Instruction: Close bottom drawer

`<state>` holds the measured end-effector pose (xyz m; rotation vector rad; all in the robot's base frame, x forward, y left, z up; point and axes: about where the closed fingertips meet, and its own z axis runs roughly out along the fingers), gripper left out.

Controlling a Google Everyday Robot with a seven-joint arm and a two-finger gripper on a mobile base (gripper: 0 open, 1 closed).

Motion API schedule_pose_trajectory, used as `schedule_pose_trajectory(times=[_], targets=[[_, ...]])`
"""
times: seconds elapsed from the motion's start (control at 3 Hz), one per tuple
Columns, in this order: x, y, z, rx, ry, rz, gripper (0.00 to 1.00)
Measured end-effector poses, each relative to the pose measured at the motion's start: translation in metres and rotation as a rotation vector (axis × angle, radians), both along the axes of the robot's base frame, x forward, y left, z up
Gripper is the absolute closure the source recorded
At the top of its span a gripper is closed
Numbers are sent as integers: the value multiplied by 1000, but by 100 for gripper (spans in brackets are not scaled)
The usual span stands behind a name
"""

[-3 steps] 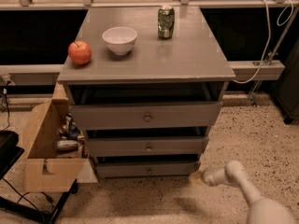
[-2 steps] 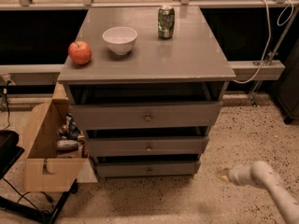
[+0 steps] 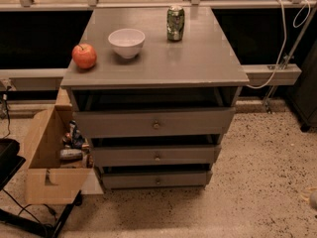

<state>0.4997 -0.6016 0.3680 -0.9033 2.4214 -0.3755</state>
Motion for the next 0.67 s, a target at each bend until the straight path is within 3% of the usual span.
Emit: schedule_pose_trajectory(times=[0.33, 0.67], targets=[[-4, 2, 77, -147, -1, 34, 100], [8, 78, 147, -215, 43, 123, 100]])
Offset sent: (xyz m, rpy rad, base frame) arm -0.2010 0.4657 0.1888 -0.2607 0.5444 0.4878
